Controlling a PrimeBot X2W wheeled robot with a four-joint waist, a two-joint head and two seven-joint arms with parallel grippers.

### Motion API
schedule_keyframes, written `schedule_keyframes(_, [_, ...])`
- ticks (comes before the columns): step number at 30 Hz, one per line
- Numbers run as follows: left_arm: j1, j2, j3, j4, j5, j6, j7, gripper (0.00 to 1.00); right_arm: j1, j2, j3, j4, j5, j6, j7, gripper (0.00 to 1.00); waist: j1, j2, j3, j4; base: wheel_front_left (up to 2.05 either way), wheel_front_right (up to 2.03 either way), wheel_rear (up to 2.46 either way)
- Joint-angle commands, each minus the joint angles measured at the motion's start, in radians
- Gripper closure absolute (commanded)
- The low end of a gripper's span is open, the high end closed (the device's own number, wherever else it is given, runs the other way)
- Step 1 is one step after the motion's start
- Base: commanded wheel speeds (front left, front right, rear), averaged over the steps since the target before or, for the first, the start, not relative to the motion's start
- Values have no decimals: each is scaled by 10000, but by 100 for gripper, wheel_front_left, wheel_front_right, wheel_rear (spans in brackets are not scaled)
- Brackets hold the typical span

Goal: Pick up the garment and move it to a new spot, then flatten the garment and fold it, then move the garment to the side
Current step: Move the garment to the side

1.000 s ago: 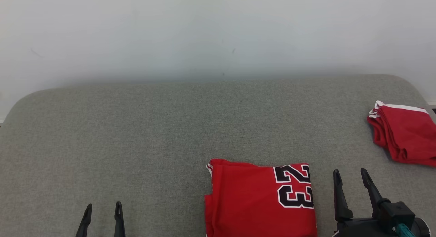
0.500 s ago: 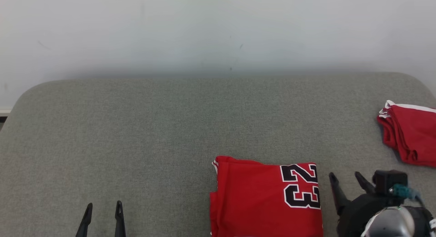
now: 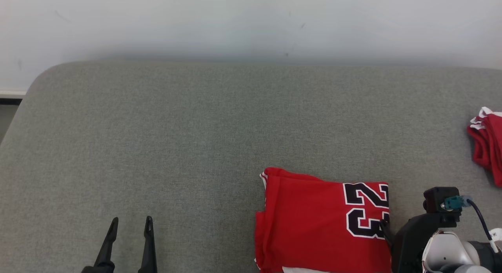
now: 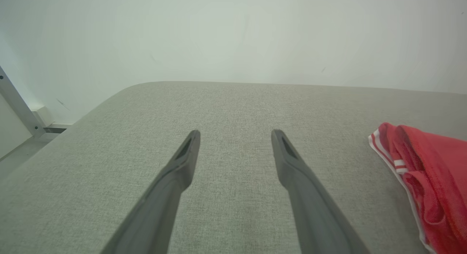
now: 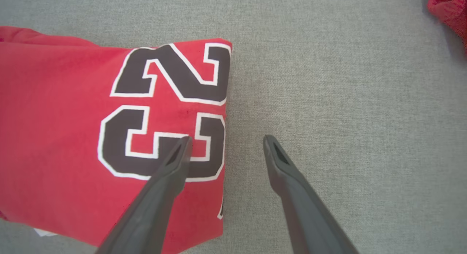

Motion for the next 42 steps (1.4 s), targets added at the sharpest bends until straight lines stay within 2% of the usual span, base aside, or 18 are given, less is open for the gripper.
schedule_keyframes(1, [-182,-18,-15,-64,-26,1,-28,0,-245,22,-14,156,79,0,-47,0,-1,0,422,373,0,0,0])
schedule_keyframes(10, [-492,-21,-170,-93,-113,38,-28,0,-833,47,89,1797,-172,1,261,0,-1,0,970,749,0,0,0])
schedule_keyframes(11, [-509,-21,-192,-90,-122,53,-28,0,-879,52,145,1962,-127,1,256,5,-1,0,987,762,0,0,0])
schedule_keyframes(12, [-527,-23,-214,-88,-133,67,-28,0,-934,52,222,2100,-113,1,263,15,-1,0,1003,767,0,0,0])
schedule_keyframes(13, [-527,-23,-214,-88,-133,67,-28,0,-934,52,222,2100,-113,1,263,15,-1,0,1003,767,0,0,0])
schedule_keyframes(14, [-547,-23,-218,-96,-148,75,-28,0,-1004,54,296,2181,-98,1,216,93,-1,0,1023,757,0,0,0])
schedule_keyframes(15, [-568,-21,-215,-112,-152,82,-28,0,-1075,54,387,2241,-98,1,165,100,-1,0,1037,732,0,0,0])
schedule_keyframes(22, [-724,-19,-133,-479,-50,149,-28,0,-2331,-437,1322,2161,243,1,-265,100,-1,0,1194,147,0,0,0])
schedule_keyframes(29, [-973,-23,-153,-970,131,116,-28,0,-4615,-1661,2374,2453,729,0,-10,100,-1,0,1559,-923,0,0,0])
schedule_keyframes(35, [-1242,-18,-308,-1253,317,49,-26,0,-6237,-2582,2197,2704,835,-2,425,100,-1,0,2056,-1726,0,0,0])
schedule_keyframes(42, [-1570,146,-237,-1401,475,-30,-28,0,-7511,-3177,1597,2875,602,-2,628,100,-1,0,2781,-2598,0,0,0])
